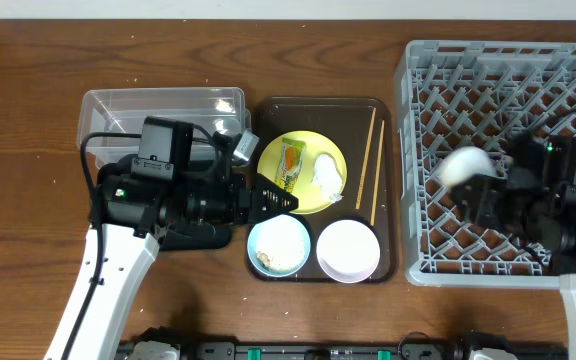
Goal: Sort waste into correct bins and load items into the dishwasher rack
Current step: 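Carry the white cup with the right gripper and set it in the rack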
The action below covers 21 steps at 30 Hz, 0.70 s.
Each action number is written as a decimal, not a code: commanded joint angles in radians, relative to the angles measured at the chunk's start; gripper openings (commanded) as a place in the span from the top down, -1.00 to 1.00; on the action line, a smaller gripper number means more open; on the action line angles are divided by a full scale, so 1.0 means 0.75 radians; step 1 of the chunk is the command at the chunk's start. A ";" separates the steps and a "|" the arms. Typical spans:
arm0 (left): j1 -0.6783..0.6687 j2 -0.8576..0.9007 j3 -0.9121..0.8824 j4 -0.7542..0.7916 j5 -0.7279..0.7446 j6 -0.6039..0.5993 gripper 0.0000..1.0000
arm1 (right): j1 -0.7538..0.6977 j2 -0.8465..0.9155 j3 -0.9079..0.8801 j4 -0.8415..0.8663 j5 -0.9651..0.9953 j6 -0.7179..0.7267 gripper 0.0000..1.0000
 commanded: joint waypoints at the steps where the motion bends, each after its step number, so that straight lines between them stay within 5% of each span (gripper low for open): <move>1: 0.004 -0.010 0.006 -0.009 -0.145 0.020 -0.31 | -0.024 0.057 0.010 -0.067 0.365 0.186 0.14; 16: 0.004 -0.010 0.006 -0.039 -0.148 0.024 -0.31 | -0.024 0.526 0.010 -0.082 0.143 0.109 0.02; 19: 0.004 -0.010 0.006 -0.044 -0.148 0.024 -0.32 | -0.024 0.555 0.011 -0.086 0.135 0.109 -0.31; 21: 0.004 -0.010 0.006 -0.044 -0.148 0.024 -0.33 | -0.024 0.541 0.022 -0.085 0.137 0.131 -0.98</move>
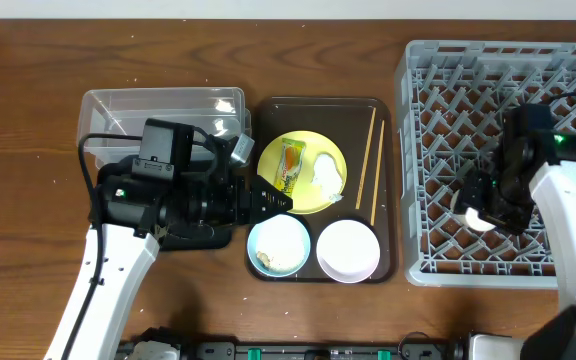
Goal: Sort waste into correct bins and load items into the dishwasher rack
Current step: 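Carry the white cup with the right gripper and set it in the rack, then grasp the blue bowl of rice with the left gripper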
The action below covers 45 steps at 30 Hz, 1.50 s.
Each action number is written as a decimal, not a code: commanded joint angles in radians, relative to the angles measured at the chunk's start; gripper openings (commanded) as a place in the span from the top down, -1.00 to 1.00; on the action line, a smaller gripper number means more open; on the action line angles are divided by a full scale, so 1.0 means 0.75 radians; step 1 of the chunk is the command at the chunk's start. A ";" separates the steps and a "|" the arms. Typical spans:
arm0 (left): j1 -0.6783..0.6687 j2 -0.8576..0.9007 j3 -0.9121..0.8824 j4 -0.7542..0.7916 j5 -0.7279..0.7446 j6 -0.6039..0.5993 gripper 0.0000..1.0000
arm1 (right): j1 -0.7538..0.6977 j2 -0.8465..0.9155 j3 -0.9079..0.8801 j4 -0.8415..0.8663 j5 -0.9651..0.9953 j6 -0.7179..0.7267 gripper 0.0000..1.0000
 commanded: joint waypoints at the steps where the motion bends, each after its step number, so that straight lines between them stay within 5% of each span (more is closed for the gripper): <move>1: 0.004 -0.010 0.006 -0.004 -0.012 0.024 -0.41 | -0.015 -0.036 0.034 -0.003 -0.040 0.007 -0.98; 10: -0.032 -0.010 0.006 -0.016 -0.202 0.023 -0.47 | 0.021 -0.278 0.091 0.139 -0.287 -0.177 -0.89; 21: -0.415 0.056 -0.063 -0.028 -1.027 -0.186 -0.45 | 0.122 -0.466 0.091 0.367 -0.509 -0.289 -0.81; 28: -0.627 0.282 -0.078 0.175 -1.094 -0.256 -0.37 | 0.175 -0.463 0.090 0.386 -0.508 -0.289 -0.82; 33: -0.730 0.514 -0.078 0.330 -1.094 -0.355 -0.12 | 0.201 -0.463 0.089 0.389 -0.508 -0.289 -0.82; 39: -0.749 0.673 -0.078 0.344 -1.198 -0.529 0.10 | 0.208 -0.463 0.089 0.379 -0.508 -0.289 -0.82; 45: -0.749 0.685 -0.078 0.355 -1.267 -0.542 0.25 | 0.208 -0.463 0.089 0.379 -0.507 -0.289 -0.82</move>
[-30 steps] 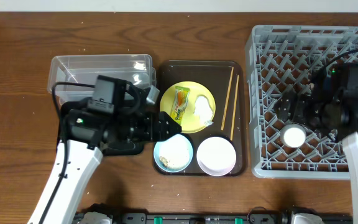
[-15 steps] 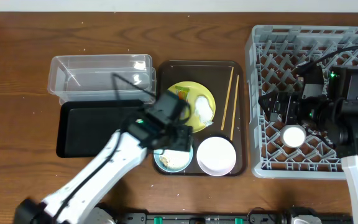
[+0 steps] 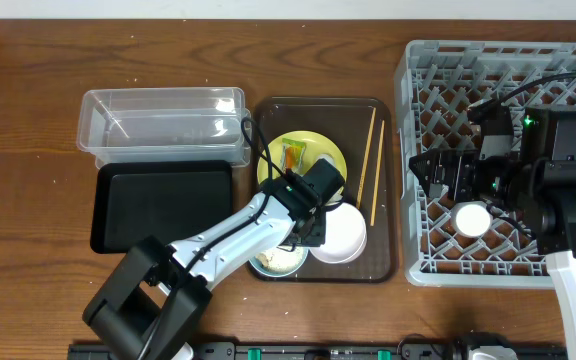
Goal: Sort waste into correct bins and load items into the dishwasher rack
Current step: 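Grasp the blue bowl of rice with the left gripper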
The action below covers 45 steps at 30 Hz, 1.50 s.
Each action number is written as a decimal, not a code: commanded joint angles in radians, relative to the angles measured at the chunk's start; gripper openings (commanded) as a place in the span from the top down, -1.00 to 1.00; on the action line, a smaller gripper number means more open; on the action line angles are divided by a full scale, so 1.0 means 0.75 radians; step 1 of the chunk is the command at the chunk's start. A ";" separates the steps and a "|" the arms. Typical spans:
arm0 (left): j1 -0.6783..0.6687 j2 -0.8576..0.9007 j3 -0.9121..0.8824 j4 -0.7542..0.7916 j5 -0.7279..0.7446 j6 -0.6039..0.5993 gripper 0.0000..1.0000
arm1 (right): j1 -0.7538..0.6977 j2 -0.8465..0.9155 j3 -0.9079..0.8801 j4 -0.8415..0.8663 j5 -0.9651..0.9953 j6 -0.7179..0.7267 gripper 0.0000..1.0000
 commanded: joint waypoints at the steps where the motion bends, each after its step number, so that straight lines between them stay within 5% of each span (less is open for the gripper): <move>1: 0.002 0.003 -0.010 0.001 -0.075 -0.039 0.25 | 0.015 -0.001 0.021 0.000 -0.015 -0.014 -0.82; 16: 0.005 -0.169 0.014 -0.041 -0.078 -0.039 0.00 | 0.015 -0.001 0.021 -0.015 0.007 -0.015 -0.84; 24: 0.005 -0.126 0.014 -0.017 -0.318 -0.038 -0.14 | 0.015 -0.001 0.021 -0.014 0.010 -0.014 -0.84; 41: 0.003 -0.003 0.015 0.038 -0.088 -0.022 -0.12 | 0.015 -0.001 0.021 -0.037 0.010 -0.014 -0.86; 43: 0.003 -0.003 0.015 0.032 -0.082 -0.022 0.02 | 0.015 -0.001 0.021 -0.036 0.010 -0.014 -0.86; 45: 0.003 -0.003 0.014 0.027 -0.084 -0.017 0.38 | 0.015 -0.001 0.021 -0.035 0.010 -0.014 -0.87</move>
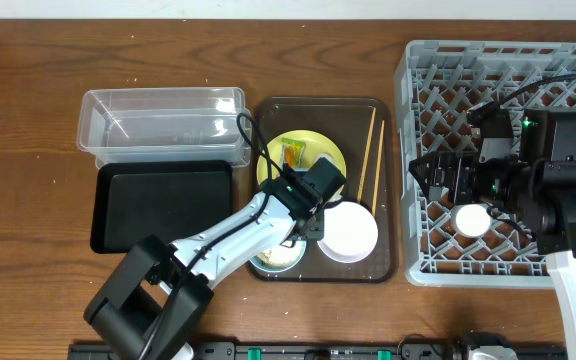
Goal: Sort waste into correct bins and load items into the dishwasher rack
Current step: 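Grasp the blue bowl of rice with the left gripper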
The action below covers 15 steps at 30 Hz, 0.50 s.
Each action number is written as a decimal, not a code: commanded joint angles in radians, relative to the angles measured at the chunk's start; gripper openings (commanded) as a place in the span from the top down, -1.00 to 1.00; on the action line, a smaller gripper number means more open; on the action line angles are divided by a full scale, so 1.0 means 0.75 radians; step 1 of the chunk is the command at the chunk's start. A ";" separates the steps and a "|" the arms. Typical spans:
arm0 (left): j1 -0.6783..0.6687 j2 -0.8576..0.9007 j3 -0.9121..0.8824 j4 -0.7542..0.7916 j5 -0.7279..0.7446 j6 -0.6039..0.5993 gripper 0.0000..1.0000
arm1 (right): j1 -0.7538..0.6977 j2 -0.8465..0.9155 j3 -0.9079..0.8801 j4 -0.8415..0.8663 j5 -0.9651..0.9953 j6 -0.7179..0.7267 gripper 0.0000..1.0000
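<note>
A brown tray [268, 106] holds a yellow plate [308, 148] with an orange-green wrapper [291, 153] and a white crumpled napkin [328, 165]. It also holds two chopsticks [372, 160], a light blue bowl [273, 259] and a white bowl [350, 232]. My left gripper [316, 226] reaches over the plate, and its wrist hides the fingers. It appears shut on the white bowl's left rim. A white cup [471, 218] sits in the grey dishwasher rack [498, 60]. My right gripper [424, 177] hovers open just left of the cup.
A clear plastic bin [163, 120] stands left of the tray, with a black bin [158, 205] in front of it. The rack fills the right side of the table. The left arm lies across the front left of the tray.
The white bowl sits slightly further right in the tray, and the left gripper has moved with it. The right arm and the cup are unchanged.
At first the left gripper waited at the tray's left edge while the right gripper held the white cup over the rack. Then the cup was low in the rack. Later the cup stood free, the right gripper was open beside it, and the left gripper was at the white bowl.
</note>
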 commanded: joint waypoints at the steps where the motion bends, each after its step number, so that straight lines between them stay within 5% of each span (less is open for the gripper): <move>1: 0.003 -0.010 0.013 -0.009 0.023 0.016 0.57 | 0.015 -0.001 0.021 0.001 -0.001 -0.014 -0.86; 4: 0.003 -0.010 0.013 -0.016 0.023 0.022 0.88 | 0.015 -0.001 0.021 0.005 -0.001 -0.014 -0.86; 15: 0.004 -0.156 0.078 -0.196 0.023 0.047 0.88 | 0.015 -0.001 0.021 0.005 0.000 -0.014 -0.88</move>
